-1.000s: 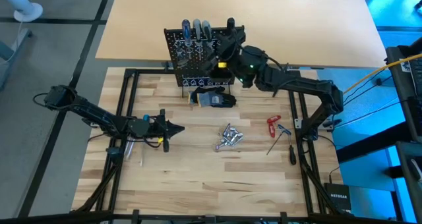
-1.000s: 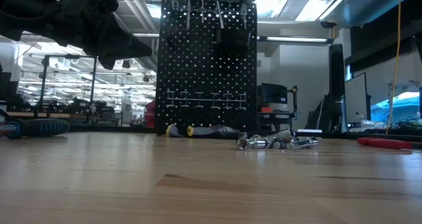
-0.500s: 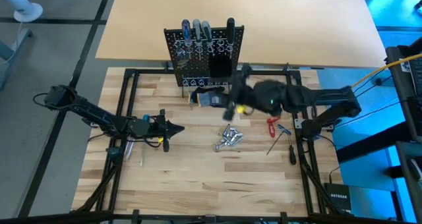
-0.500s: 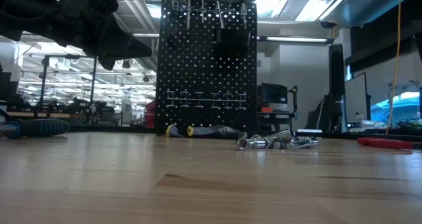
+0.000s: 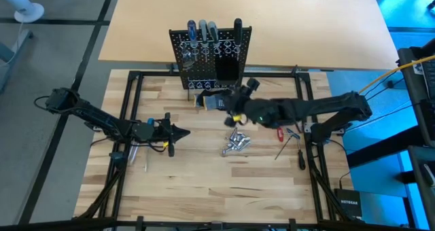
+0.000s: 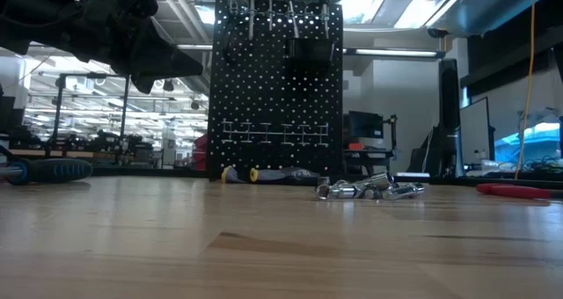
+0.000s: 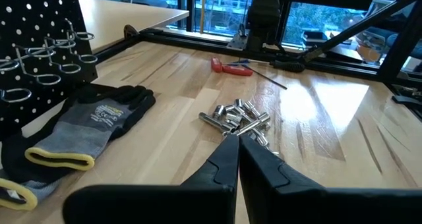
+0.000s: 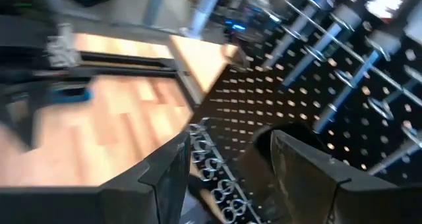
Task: Hang tools onto peg board
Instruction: Hang the gray screwdriver on the pegboard
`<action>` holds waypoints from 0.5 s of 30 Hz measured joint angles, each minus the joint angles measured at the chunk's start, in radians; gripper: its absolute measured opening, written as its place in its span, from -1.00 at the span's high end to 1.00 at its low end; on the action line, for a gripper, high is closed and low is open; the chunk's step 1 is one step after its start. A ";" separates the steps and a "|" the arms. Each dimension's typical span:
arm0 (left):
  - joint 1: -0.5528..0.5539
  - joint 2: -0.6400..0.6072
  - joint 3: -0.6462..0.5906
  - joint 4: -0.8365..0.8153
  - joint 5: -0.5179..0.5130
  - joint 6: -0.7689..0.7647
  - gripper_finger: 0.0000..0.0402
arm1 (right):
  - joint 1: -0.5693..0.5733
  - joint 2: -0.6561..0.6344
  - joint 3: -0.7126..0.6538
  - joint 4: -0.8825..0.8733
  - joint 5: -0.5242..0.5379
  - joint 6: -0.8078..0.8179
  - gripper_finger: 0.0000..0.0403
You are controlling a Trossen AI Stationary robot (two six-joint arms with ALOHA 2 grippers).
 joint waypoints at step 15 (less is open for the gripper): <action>0.000 0.000 0.000 -0.004 0.000 0.007 0.98 | -0.316 0.115 -0.076 0.353 -0.114 -0.024 -0.04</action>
